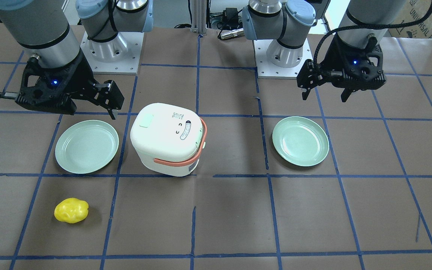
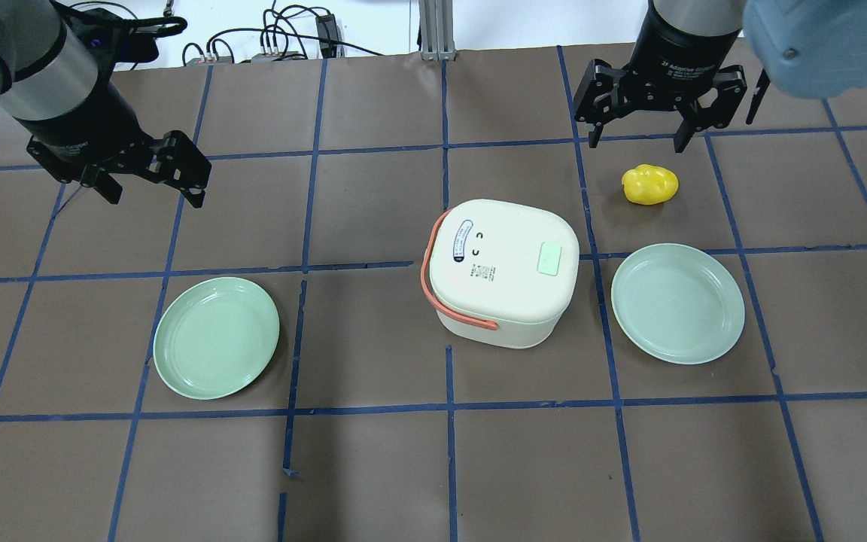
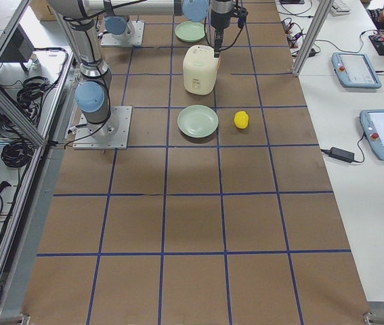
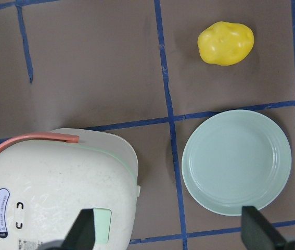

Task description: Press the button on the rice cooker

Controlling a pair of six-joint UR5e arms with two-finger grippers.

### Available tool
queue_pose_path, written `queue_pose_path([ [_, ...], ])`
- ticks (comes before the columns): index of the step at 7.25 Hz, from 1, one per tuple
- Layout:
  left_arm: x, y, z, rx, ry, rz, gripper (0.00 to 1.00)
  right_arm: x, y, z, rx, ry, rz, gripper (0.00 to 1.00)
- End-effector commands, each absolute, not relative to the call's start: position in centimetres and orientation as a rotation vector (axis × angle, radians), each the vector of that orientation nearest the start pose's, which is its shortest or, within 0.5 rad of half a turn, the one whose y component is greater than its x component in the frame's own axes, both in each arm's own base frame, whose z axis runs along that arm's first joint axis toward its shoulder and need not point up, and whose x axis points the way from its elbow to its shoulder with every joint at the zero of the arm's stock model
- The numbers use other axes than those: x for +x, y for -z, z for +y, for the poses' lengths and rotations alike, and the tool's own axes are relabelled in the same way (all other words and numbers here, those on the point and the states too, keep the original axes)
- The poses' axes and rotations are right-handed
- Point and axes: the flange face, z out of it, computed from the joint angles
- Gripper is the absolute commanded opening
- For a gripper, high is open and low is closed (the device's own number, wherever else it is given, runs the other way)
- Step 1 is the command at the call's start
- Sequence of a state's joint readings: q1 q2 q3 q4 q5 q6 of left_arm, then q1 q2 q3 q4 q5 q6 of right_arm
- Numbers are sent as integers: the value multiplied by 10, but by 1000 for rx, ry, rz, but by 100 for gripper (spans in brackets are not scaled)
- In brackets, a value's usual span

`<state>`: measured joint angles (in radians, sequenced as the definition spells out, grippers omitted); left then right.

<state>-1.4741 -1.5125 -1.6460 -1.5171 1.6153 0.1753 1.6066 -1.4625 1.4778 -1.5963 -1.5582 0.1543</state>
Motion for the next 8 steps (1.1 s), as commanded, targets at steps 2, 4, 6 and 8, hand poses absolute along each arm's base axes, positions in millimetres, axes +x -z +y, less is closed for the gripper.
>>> queue_pose_path([
  [2, -83, -484, -481, 120, 47, 3090, 100, 154, -482, -532, 180, 22, 3121, 100],
  [4, -83, -484, -481, 120, 47, 3090, 100, 156, -484, -530, 175, 26, 3118, 100],
  [6, -83, -484, -481, 120, 47, 3090, 100, 160, -483, -528, 172, 35, 3116, 100],
  [8, -83, -484, -481, 122, 47, 3090, 100, 162, -482, -527, 183, 32, 3111, 100],
])
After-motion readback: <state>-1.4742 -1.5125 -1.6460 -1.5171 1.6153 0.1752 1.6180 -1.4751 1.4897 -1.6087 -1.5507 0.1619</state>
